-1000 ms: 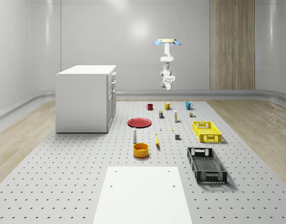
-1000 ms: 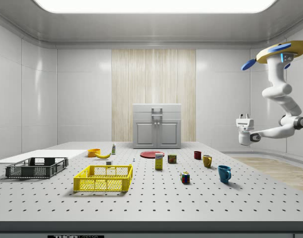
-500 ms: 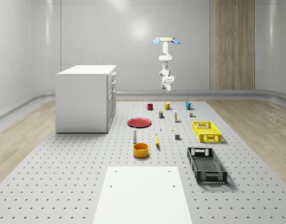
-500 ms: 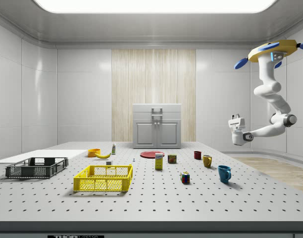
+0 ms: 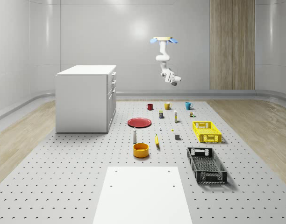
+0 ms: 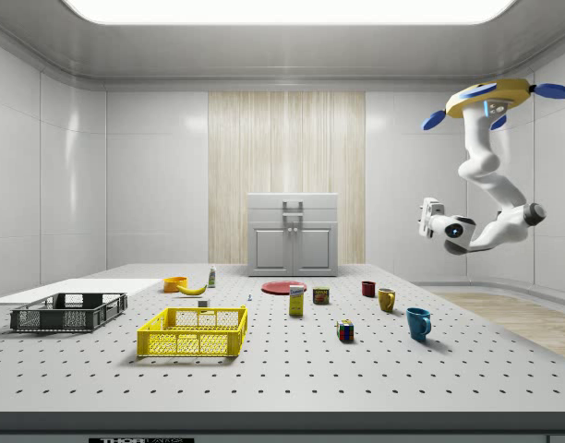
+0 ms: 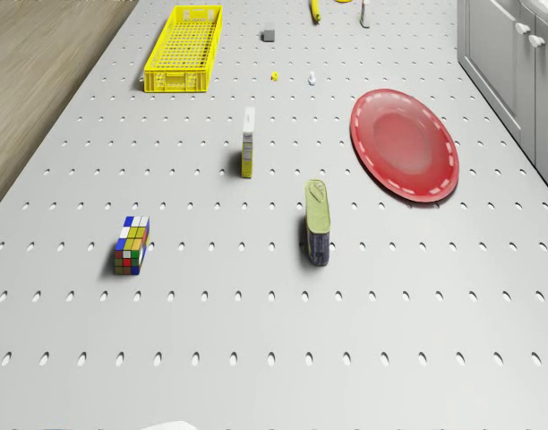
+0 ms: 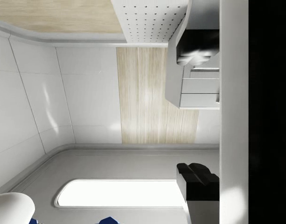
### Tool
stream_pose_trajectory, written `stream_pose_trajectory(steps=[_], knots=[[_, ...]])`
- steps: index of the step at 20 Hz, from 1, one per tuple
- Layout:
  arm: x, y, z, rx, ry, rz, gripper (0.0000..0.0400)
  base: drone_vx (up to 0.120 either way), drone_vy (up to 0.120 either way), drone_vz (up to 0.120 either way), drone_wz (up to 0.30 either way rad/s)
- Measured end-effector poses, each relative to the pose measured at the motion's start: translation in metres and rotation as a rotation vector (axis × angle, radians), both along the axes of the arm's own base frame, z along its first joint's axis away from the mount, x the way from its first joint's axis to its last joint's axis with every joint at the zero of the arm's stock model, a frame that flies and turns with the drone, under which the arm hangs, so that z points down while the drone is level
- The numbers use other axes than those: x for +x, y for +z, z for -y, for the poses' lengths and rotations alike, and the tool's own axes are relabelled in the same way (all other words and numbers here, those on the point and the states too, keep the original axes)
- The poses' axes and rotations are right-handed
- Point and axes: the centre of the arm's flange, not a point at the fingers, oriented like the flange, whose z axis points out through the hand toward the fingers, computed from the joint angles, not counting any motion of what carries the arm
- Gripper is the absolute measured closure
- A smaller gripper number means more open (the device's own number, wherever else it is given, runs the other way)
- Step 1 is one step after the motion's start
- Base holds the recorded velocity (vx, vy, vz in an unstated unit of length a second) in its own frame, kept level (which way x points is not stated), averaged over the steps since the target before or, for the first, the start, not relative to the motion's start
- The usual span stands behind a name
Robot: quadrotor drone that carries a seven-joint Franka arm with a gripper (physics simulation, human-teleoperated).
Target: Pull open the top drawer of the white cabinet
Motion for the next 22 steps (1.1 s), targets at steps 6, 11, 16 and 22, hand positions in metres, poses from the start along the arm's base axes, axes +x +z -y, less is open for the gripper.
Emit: stream_pose_trajectory(steps=[6, 11, 16, 22], knots=[[0.0, -0.014, 0.002, 0.15, 0.002, -0.001, 0.0094, 0.12, -0.12, 0.0, 0.0], [0.0, -0.019, 0.003, 0.195, 0.002, -0.001, 0.0095, 0.12, -0.12, 0.0, 0.0], [0.0, -0.021, 0.003, 0.214, 0.002, -0.001, 0.0095, 0.12, -0.12, 0.048, 0.0], [0.0, -0.021, 0.003, 0.222, 0.003, -0.001, 0.0095, 0.12, -0.12, 0.12, 0.0]])
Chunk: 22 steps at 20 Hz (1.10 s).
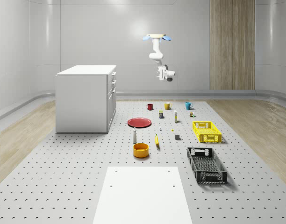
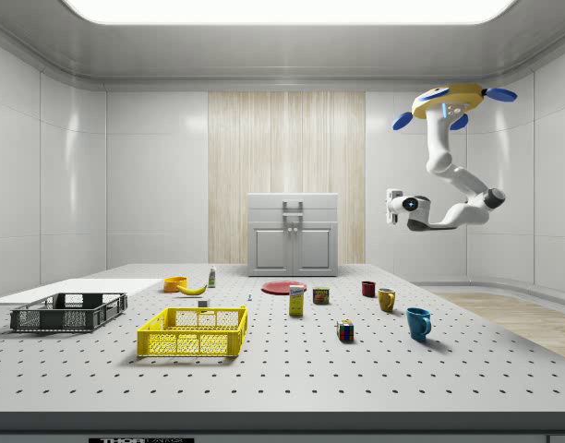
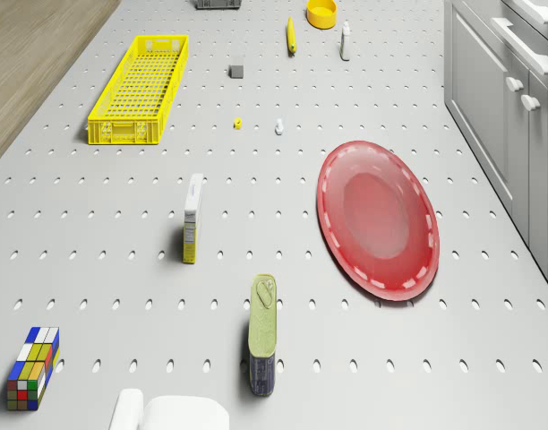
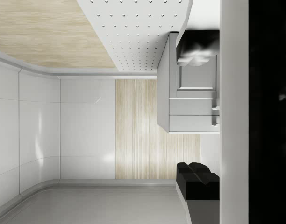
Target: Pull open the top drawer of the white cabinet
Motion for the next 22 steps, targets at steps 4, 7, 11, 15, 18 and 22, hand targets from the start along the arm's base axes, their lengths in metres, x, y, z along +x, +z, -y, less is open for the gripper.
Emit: stream_pose_trajectory(steps=[4, 7, 11, 15, 18, 22], knots=[[0.0, -0.0002, 0.0, 0.002, 0.0, 0.0, 0.0095, 0.12, -0.12, 0.12, 0.0], [0.0, -0.0003, 0.0, 0.003, 0.0, 0.0, 0.0095, 0.12, -0.12, 0.12, 0.0], [0.0, -0.0004, 0.0, 0.004, 0.0, 0.0, 0.0095, 0.12, -0.12, 0.09, 0.0], [0.0, -0.0005, 0.0001, 0.004, 0.0, 0.0, 0.0095, 0.12, -0.12, 0.0, 0.0], [0.0, -0.0005, 0.0001, 0.004, 0.0, 0.0, 0.0095, 0.12, -0.12, 0.0, 0.0], [0.0, -0.0005, 0.0001, 0.004, 0.0, 0.0, 0.0095, 0.12, -0.12, 0.0, 0.0]])
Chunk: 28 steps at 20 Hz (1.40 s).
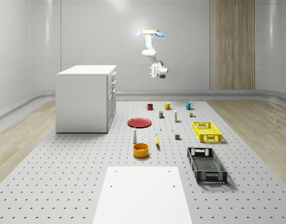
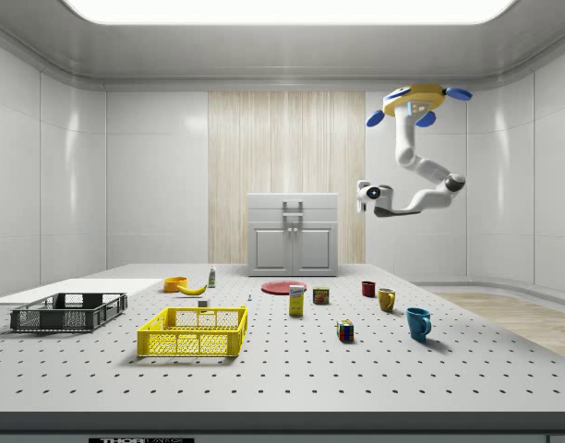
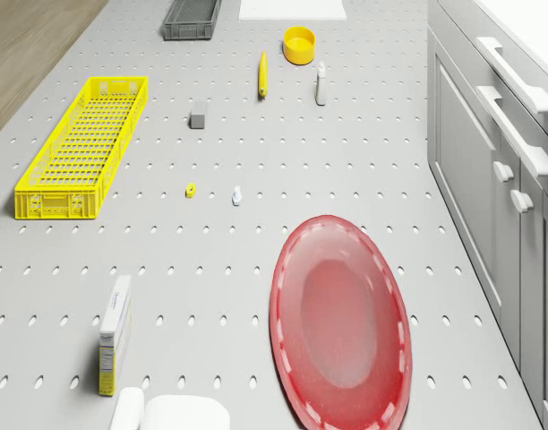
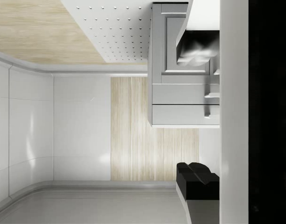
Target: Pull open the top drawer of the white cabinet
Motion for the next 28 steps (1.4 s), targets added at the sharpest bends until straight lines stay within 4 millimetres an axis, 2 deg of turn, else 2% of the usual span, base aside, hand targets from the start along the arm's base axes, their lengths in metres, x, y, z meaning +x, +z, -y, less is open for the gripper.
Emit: stream_pose_trajectory(steps=[20, 28], knots=[[0.0, -0.0001, 0.0001, 0.0, 0.0, 0.0, 0.0095, 0.12, -0.12, 0.0, 0.0], [0.0, -0.0001, 0.0001, 0.0, 0.0, 0.0, 0.0095, 0.12, -0.025, 0.0, 0.0]])
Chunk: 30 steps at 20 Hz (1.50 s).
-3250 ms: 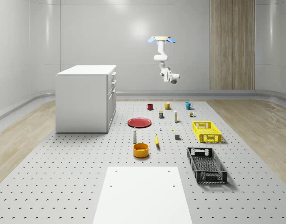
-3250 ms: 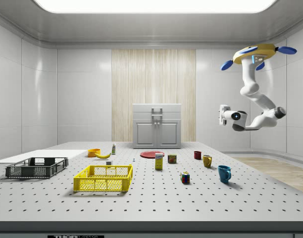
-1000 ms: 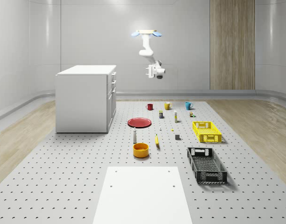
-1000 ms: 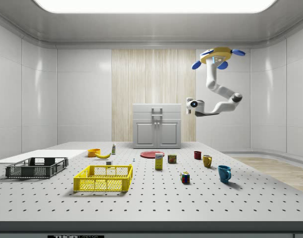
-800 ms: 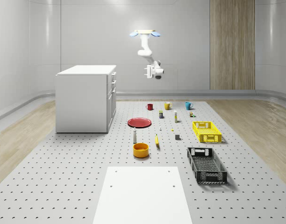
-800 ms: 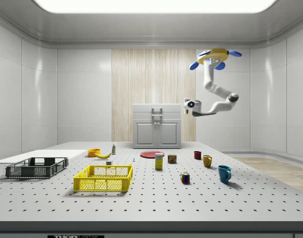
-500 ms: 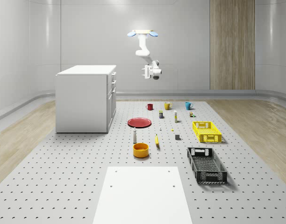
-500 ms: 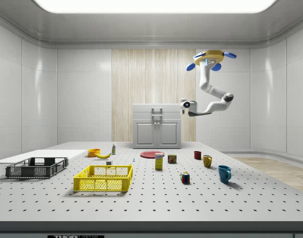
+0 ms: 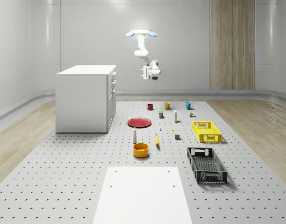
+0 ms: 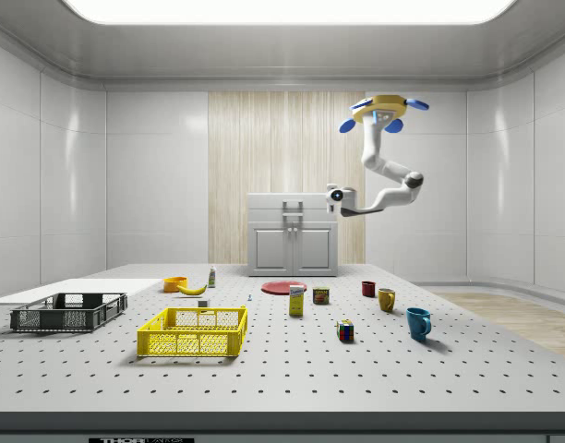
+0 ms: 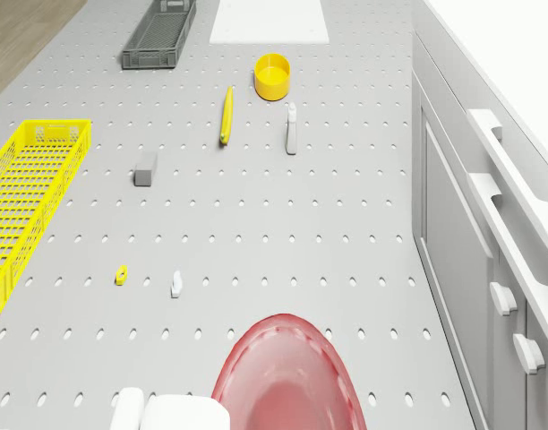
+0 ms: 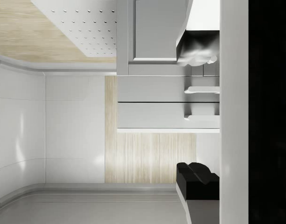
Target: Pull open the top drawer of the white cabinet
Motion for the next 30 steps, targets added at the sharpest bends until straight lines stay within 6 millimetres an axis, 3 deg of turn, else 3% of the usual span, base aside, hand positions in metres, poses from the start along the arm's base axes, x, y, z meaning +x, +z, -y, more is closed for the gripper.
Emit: stream_pose_trajectory(steps=[15, 30], knots=[[0.0, 0.0, 0.0, 0.0, 0.0, 0.0, 0.0095, 0.12, -0.077, 0.0, 0.0], [0.0, -0.0001, 0.0, 0.0, 0.0, 0.0, 0.0095, 0.12, 0.0, 0.0, 0.0]])
